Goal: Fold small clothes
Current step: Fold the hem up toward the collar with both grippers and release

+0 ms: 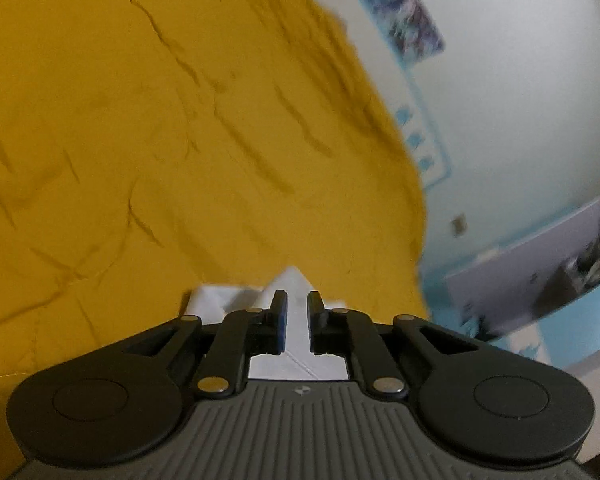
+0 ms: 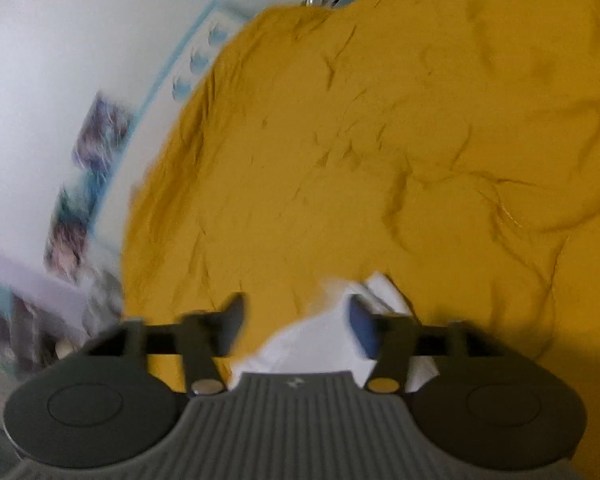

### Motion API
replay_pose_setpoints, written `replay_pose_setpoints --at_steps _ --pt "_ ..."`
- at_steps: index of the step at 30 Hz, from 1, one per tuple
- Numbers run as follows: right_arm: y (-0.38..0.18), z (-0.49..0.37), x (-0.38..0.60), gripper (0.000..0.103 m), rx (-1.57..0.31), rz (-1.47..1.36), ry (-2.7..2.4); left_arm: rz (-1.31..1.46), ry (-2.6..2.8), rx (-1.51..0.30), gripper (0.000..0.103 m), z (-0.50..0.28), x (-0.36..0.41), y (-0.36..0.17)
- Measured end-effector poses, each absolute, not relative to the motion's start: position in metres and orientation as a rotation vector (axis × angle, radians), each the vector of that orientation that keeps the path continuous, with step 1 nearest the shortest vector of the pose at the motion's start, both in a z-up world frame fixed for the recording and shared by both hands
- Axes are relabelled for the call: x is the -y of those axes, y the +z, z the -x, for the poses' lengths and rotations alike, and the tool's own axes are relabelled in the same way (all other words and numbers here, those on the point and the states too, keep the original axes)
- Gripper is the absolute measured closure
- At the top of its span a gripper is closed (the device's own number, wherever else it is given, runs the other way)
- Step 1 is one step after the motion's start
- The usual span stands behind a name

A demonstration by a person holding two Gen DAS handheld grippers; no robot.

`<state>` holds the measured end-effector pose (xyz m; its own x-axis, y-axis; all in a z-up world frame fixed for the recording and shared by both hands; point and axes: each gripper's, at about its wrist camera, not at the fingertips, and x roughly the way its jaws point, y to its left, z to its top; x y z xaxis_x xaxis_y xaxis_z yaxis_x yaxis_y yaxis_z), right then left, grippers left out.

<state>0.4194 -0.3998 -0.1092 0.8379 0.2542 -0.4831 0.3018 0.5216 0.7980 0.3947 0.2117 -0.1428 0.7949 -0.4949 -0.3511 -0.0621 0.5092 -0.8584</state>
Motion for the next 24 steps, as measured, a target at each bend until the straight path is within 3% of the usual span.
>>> replay_pose_setpoints --at_steps 5,7,8,10,14,19,24 --pt "-0.091 -0.373 0.400 0.044 -0.660 -0.982 0.111 0.901 -0.410 -0.645 0.083 -0.317 -0.202 -0.116" --pt "-0.088 -0.341 0.397 0.043 -0.690 -0.993 0.157 0.867 -0.424 -0.679 0.065 -0.277 -0.190 -0.107" --pt "-0.086 -0.323 0.395 0.039 -0.700 -0.986 0.171 0.868 -0.423 -0.708 0.062 -0.258 -0.184 -0.105" --pt "-0.088 -0.290 0.392 0.033 -0.722 -0.974 0.180 0.874 -0.384 -0.766 0.061 -0.220 -0.172 -0.109" --pt "-0.106 -0.244 0.389 0.033 -0.785 -1.002 0.148 0.812 -0.278 -0.748 0.061 -0.190 -0.170 -0.114" --pt "-0.141 -0.221 0.398 0.033 -0.820 -1.161 0.062 0.662 -0.196 -0.803 0.061 -0.211 -0.165 -0.131" --pt "-0.154 -0.220 0.400 0.035 -0.804 -1.200 0.008 0.694 -0.230 -0.825 0.063 -0.228 -0.165 -0.143"
